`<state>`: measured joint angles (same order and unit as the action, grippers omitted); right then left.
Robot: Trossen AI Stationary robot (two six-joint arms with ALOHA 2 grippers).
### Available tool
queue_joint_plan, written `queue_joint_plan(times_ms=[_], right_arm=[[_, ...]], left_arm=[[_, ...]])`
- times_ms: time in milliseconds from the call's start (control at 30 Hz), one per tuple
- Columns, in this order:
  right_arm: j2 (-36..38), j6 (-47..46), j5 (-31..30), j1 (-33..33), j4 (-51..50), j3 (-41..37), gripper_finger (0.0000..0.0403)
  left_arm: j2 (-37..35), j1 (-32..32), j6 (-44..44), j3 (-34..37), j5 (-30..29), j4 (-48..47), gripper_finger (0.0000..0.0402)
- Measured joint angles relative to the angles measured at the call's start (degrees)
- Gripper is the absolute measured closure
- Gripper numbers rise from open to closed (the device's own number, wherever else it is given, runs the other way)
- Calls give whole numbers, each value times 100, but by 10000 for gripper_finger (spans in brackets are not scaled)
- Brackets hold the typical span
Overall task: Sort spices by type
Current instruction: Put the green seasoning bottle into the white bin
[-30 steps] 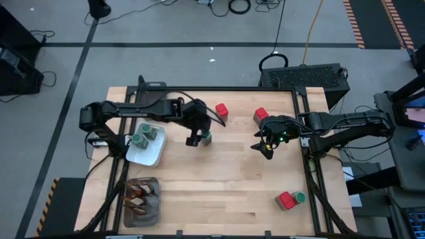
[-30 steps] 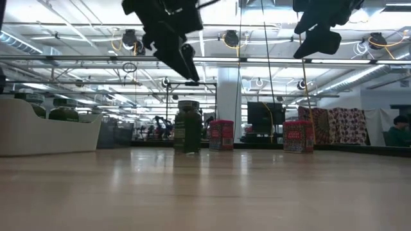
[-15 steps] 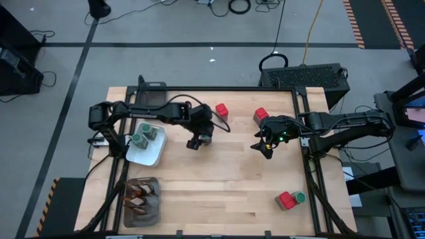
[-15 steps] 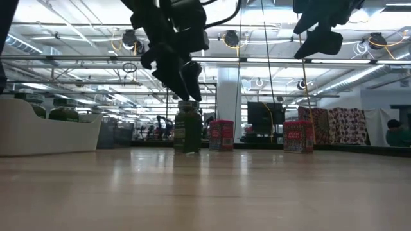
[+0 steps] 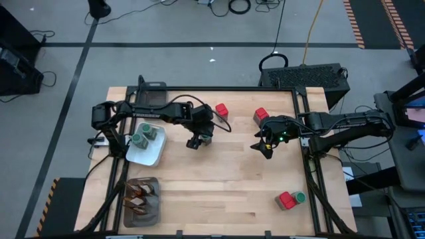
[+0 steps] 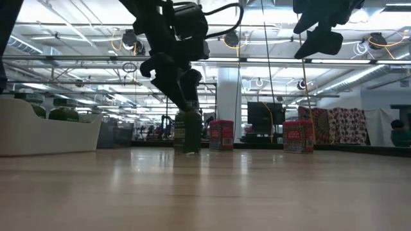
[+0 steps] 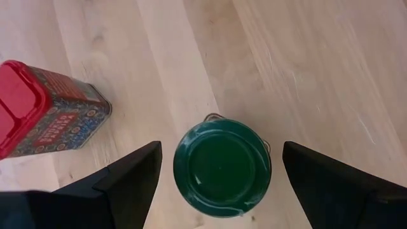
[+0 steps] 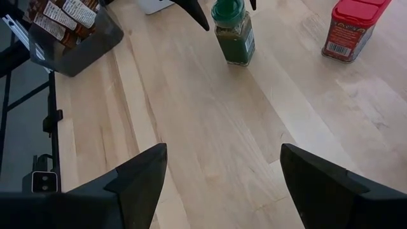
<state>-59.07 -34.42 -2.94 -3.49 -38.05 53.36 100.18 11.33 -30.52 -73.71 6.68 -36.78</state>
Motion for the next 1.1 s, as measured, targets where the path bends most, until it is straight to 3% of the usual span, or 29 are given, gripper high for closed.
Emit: queue_joint_plan(times_ms=[233, 733, 967, 1100], right_arm=[[0, 58, -9, 0, 5, 0, 115], [0, 58, -7, 0, 7, 0, 115], [2, 59, -7, 0, 5, 0, 115], [2, 84, -7, 0, 5, 0, 115]], left_arm=[[0, 0, 0, 0, 0, -4, 86], [92, -6, 71, -4, 37, 50, 182], [-79, 34, 729, 1, -66, -3, 188], [-244, 33, 1523, 0, -296, -7, 188]])
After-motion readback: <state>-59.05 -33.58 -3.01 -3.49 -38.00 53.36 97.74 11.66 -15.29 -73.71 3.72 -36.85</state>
